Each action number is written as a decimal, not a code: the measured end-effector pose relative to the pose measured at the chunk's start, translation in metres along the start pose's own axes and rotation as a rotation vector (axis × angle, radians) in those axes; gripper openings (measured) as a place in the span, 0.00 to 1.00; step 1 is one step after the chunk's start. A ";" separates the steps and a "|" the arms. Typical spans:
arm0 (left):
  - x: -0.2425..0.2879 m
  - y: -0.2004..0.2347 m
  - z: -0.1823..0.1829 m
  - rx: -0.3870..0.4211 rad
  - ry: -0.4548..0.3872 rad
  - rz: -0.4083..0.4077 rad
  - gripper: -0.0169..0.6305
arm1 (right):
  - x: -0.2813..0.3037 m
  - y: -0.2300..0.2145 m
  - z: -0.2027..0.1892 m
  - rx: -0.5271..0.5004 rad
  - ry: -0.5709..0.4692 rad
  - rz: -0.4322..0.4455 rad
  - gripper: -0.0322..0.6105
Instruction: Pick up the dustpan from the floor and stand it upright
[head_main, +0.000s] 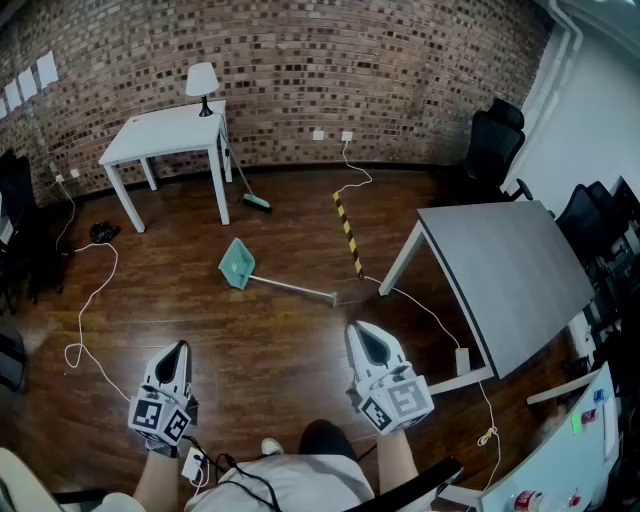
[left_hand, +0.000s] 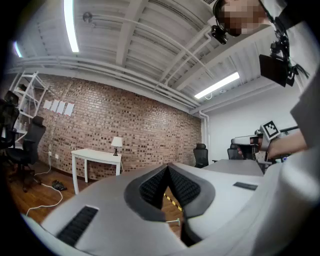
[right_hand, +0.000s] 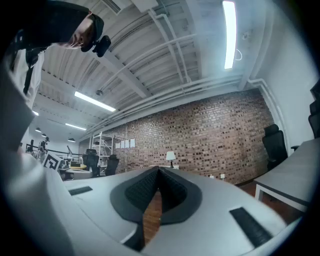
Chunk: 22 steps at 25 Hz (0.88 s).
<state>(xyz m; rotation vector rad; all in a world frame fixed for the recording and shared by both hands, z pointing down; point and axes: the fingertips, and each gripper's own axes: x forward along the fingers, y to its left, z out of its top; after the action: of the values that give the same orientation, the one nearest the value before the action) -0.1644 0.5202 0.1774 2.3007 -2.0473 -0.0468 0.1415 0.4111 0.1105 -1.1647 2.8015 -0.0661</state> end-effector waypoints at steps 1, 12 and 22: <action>0.001 0.006 -0.003 -0.004 0.006 0.005 0.01 | 0.002 0.000 -0.005 0.007 0.005 -0.009 0.04; 0.082 0.032 -0.016 0.010 0.039 -0.003 0.01 | 0.054 -0.066 -0.043 0.049 0.025 -0.090 0.04; 0.305 0.079 0.004 0.079 0.045 0.063 0.01 | 0.224 -0.221 -0.047 0.011 0.014 -0.058 0.04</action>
<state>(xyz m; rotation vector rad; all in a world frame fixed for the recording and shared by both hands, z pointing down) -0.2069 0.2082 0.1844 2.2572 -2.1353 0.0902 0.1353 0.0965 0.1572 -1.2479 2.7754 -0.0946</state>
